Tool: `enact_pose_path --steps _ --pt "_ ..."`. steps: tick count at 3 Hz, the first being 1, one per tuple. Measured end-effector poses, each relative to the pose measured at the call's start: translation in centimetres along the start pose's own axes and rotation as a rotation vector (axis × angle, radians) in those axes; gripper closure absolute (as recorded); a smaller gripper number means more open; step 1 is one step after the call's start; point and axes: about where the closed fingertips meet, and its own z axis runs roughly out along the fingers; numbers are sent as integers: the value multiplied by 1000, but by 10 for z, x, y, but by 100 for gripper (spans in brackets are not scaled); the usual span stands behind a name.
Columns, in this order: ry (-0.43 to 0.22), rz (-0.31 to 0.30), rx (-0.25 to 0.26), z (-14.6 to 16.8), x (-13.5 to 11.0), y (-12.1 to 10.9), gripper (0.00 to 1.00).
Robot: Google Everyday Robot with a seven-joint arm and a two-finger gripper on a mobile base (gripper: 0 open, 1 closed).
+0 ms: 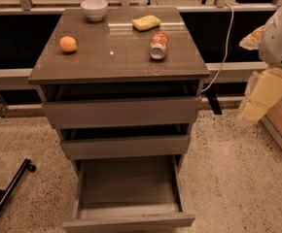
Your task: Place coke can into bottom drawer
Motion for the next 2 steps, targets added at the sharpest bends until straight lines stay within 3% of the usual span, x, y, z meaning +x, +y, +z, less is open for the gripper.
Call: enact_pose_path --steps 1,2 --pt "-122 64 25 24 -17 -26 0" --pt "-146 72 38 28 -22 -33 0"
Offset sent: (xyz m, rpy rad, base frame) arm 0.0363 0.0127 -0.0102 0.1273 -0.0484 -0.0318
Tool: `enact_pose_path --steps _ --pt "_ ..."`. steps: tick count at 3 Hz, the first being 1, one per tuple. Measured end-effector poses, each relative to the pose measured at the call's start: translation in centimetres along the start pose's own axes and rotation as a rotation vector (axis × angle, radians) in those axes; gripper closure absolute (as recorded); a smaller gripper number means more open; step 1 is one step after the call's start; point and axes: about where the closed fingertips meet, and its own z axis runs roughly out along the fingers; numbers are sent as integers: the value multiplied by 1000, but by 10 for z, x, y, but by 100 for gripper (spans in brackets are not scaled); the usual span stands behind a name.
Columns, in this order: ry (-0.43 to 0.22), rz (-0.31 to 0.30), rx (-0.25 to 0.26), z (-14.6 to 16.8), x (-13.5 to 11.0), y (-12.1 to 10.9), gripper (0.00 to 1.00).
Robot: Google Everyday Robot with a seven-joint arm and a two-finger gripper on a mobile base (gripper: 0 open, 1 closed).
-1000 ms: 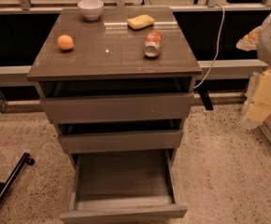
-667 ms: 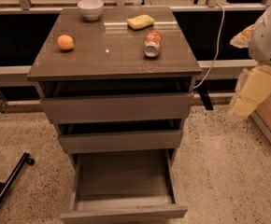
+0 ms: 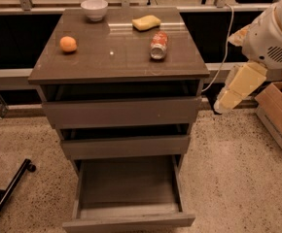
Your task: Place coke can into bottom drawer
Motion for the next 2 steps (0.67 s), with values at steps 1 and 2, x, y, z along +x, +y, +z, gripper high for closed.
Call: enact_pose_path --steps 1,2 --pt "11 70 20 11 1 -3 0" --pt "-39 182 43 49 -7 -17 0"
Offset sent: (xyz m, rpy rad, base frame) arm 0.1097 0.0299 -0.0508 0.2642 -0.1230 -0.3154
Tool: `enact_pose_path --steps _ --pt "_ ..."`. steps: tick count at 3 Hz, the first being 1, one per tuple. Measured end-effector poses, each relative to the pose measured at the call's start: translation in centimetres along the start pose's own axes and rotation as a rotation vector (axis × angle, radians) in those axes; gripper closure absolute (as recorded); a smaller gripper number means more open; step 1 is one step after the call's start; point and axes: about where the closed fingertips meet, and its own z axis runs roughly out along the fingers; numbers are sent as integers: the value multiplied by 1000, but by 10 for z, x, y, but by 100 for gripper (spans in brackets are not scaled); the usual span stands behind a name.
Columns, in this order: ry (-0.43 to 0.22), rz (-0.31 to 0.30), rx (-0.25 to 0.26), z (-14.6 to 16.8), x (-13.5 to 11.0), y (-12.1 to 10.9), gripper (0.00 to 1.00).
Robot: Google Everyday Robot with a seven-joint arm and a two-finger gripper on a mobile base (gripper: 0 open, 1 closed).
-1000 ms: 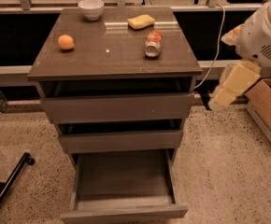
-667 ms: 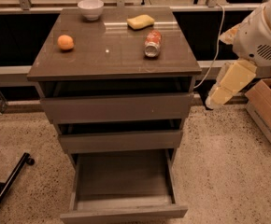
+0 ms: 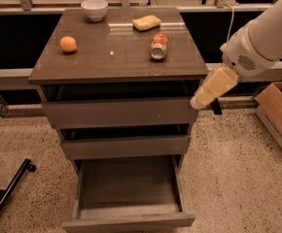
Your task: Place coke can into bottom drawer
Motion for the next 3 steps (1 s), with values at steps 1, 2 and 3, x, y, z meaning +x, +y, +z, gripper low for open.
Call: enact_pose_path --steps 1,2,3 --pt "-93 90 58 40 -18 -30 0" --pt "-198 170 117 79 -38 -73 0" --pt "-198 170 117 79 -38 -73 0"
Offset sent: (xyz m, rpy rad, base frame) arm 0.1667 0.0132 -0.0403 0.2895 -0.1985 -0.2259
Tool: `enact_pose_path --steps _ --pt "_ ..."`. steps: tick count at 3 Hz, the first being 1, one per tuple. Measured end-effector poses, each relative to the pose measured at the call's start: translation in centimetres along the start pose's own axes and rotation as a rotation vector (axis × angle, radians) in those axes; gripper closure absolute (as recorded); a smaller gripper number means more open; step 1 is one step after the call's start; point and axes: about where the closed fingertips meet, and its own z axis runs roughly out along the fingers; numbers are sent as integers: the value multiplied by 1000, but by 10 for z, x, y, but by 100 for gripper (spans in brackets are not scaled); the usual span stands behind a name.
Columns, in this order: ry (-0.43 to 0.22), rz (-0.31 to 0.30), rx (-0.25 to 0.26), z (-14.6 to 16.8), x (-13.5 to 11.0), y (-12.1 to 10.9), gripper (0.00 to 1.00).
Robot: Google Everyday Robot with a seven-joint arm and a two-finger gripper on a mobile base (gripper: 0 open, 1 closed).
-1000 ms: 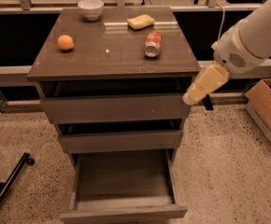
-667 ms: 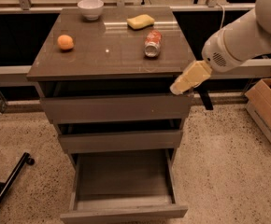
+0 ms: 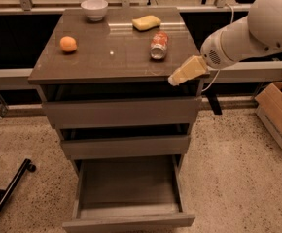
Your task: Place coke can into bottom drawer
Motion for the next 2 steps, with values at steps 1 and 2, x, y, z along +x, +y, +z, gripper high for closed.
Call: enact_pose_path --steps 1,2 --pt "-43 69 42 14 -8 -3 0" --pt "-130 173 100 48 -28 -20 0"
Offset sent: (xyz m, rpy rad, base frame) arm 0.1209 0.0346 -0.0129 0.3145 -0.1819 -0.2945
